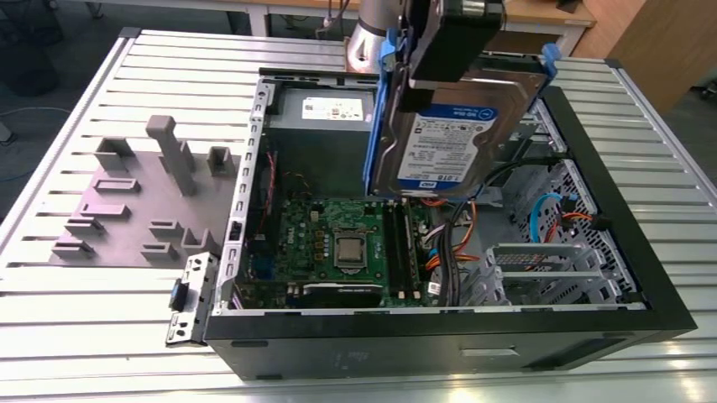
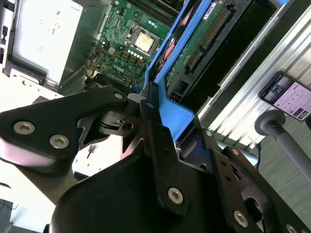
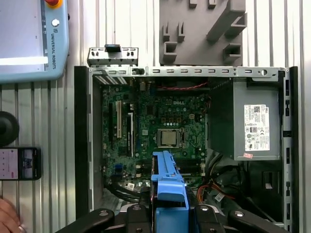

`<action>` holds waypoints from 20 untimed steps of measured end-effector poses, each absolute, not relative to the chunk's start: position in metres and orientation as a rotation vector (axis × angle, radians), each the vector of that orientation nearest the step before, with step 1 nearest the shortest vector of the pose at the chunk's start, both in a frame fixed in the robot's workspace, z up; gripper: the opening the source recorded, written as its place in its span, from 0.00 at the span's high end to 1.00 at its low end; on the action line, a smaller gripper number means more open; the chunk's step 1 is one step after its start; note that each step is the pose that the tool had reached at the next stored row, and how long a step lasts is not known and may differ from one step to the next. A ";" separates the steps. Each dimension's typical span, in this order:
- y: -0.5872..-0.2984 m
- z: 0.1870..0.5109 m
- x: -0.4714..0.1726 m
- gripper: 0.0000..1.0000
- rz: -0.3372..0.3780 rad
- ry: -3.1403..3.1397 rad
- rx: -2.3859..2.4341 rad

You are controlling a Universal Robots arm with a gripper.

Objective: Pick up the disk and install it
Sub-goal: 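Insert the disk into the insertion slot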

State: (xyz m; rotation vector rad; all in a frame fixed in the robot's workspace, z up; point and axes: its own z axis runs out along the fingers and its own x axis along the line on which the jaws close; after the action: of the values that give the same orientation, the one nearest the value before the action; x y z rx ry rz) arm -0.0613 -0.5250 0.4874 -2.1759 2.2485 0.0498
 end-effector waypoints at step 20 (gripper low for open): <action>-0.525 0.482 -0.019 0.64 0.050 2.249 -2.176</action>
State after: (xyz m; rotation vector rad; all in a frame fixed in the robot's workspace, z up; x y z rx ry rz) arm -0.0185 -0.5253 0.4823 -2.1761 2.2486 0.0497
